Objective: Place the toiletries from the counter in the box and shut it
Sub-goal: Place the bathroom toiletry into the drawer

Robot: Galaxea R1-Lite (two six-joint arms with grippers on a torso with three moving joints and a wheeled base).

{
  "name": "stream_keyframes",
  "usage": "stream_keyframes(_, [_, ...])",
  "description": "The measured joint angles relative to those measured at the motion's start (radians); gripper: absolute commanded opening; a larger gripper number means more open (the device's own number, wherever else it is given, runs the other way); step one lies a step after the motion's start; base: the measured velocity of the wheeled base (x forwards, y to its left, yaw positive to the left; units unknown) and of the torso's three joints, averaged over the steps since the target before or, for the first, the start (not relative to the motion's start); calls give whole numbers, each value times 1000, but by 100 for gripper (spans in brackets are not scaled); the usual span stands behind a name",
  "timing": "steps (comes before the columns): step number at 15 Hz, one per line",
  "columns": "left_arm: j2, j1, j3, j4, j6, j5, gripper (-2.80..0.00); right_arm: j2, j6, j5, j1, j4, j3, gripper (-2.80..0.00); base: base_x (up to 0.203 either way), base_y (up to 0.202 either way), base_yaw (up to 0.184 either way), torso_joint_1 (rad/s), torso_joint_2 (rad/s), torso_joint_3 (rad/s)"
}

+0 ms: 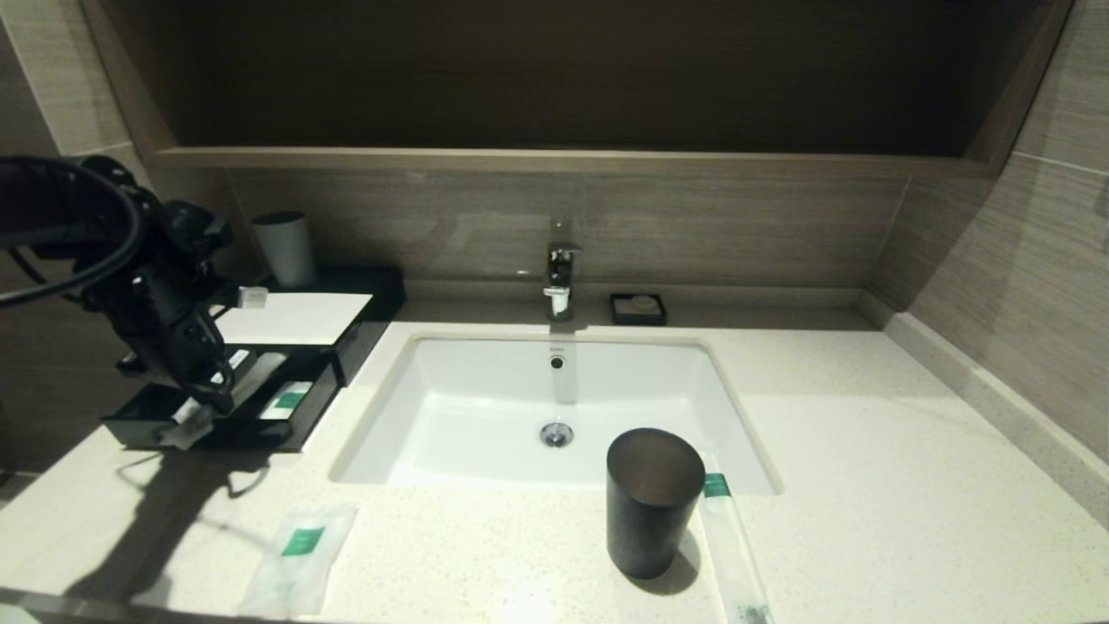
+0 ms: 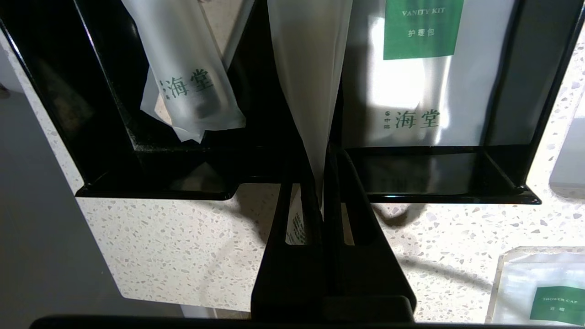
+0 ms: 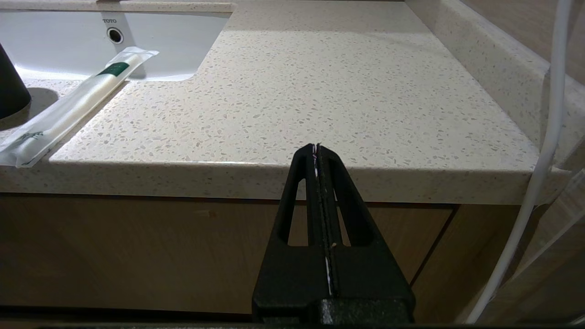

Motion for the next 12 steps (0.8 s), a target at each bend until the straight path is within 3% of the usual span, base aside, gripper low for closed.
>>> stream_keyframes(2, [4, -2, 0, 0, 0, -3, -280, 0, 0, 0, 0, 0, 0, -280, 0, 0, 0, 0, 0, 0])
stream_keyframes(3, [5, -3, 0, -1, -1, -4, 0, 0, 0, 0, 0, 0, 0, -280, 0, 0, 0, 0, 0, 0])
stream_keyframes(12, [-10, -4, 0, -4, -18, -34, 0, 0, 0, 0, 0, 0, 0, -280, 0, 0, 0, 0, 0, 0])
